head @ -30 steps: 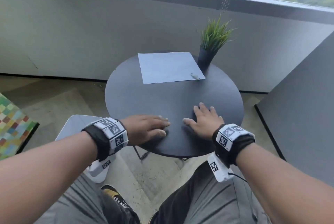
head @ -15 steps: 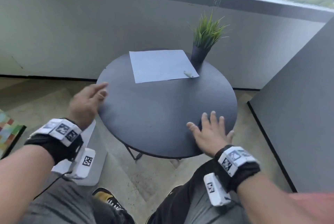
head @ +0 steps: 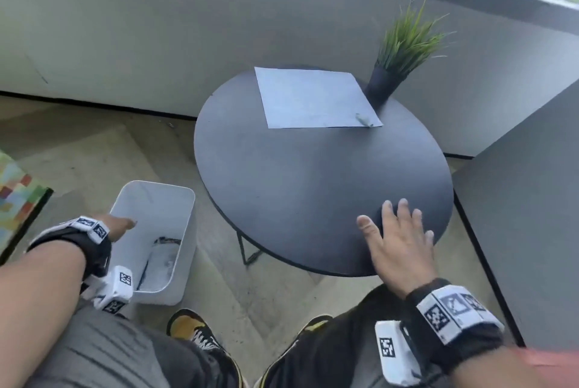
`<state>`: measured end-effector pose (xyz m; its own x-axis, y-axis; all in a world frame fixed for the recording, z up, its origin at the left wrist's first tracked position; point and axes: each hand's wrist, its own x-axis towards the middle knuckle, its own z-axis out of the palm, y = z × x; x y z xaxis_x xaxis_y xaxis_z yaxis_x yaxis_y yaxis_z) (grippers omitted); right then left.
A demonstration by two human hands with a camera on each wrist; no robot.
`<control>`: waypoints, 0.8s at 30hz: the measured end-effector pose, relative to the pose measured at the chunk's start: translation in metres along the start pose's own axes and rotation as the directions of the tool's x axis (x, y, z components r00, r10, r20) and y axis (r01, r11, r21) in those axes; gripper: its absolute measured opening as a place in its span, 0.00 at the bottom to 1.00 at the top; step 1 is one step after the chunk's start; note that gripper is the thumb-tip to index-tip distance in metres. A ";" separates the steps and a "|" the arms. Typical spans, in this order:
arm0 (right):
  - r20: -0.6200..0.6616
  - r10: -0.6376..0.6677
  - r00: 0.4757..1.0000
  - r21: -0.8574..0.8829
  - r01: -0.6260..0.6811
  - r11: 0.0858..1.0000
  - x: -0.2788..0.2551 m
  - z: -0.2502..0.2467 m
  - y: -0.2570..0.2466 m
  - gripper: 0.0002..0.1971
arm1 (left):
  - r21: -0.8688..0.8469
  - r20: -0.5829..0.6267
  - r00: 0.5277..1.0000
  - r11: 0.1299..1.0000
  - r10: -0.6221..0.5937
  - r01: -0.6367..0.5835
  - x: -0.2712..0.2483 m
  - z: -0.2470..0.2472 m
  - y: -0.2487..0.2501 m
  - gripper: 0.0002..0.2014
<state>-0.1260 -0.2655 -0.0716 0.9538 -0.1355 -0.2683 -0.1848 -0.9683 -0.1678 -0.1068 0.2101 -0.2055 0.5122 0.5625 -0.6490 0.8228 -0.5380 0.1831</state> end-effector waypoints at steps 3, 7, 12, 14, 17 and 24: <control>0.013 -0.196 0.980 -0.043 0.197 0.980 -0.032 0.030 -0.054 0.45 | 0.187 0.012 0.992 0.975 0.124 -0.124 -0.006 0.012 0.005 0.21; 0.075 -0.504 0.861 0.136 0.492 0.860 -0.051 0.034 -0.092 0.47 | 0.241 0.041 0.965 0.935 0.257 -0.259 -0.027 0.019 0.018 0.17; -0.146 -0.152 0.978 0.126 0.171 0.977 -0.001 0.001 -0.022 0.50 | 0.192 0.027 0.953 0.934 0.303 -0.302 -0.056 0.005 0.020 0.17; -0.046 0.013 0.999 0.002 -0.013 1.000 0.000 -0.004 -0.004 0.53 | 0.207 0.039 0.953 0.931 0.299 -0.301 -0.070 0.003 0.023 0.16; 0.028 -0.059 0.998 -0.036 0.060 0.998 -0.027 0.015 -0.038 0.47 | 0.250 0.061 0.962 0.929 0.267 -0.274 -0.087 0.007 0.026 0.15; 0.154 -0.564 0.811 0.138 0.547 0.825 -0.071 0.041 -0.143 0.45 | 0.357 0.088 0.957 0.887 0.278 -0.291 -0.102 0.003 0.008 0.15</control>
<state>-0.1767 -0.1085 -0.0672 0.8415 0.4683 -0.2694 0.3369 -0.8446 -0.4161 -0.1532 0.1463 -0.1402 0.6969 0.3331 -0.6351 0.4933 -0.8655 0.0873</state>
